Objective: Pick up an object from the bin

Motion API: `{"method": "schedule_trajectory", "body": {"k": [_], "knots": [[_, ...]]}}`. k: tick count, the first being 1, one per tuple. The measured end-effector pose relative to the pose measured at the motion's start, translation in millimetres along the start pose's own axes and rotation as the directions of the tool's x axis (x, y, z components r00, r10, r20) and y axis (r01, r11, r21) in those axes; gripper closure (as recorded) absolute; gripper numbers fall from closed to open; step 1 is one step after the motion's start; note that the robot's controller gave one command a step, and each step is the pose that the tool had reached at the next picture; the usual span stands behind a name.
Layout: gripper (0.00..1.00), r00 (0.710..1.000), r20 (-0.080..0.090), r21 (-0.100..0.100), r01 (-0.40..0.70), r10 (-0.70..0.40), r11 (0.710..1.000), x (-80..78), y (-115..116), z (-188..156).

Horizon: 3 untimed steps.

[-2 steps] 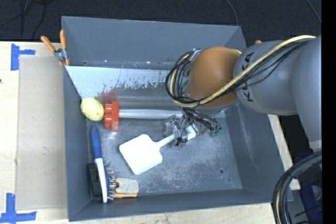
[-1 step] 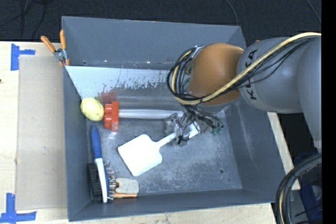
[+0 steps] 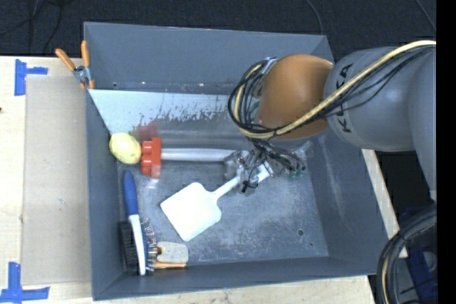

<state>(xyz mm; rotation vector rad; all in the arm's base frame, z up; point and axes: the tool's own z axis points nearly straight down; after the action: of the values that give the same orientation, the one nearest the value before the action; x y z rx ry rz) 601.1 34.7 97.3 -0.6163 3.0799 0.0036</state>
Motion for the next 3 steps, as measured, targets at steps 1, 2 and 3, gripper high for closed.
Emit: {"method": "schedule_trajectory", "body": {"k": [1,2,3], "knots": [[1.00,1.000,-0.003,-0.001,-0.001,0.001,1.000,0.7,0.6,-9.5],[1.00,1.000,-0.003,-0.001,-0.001,0.001,1.000,0.7,0.9,-21.8],[1.00,1.000,-0.002,-0.001,-0.002,0.002,1.000,0.3,1.1,-32.2]]}}
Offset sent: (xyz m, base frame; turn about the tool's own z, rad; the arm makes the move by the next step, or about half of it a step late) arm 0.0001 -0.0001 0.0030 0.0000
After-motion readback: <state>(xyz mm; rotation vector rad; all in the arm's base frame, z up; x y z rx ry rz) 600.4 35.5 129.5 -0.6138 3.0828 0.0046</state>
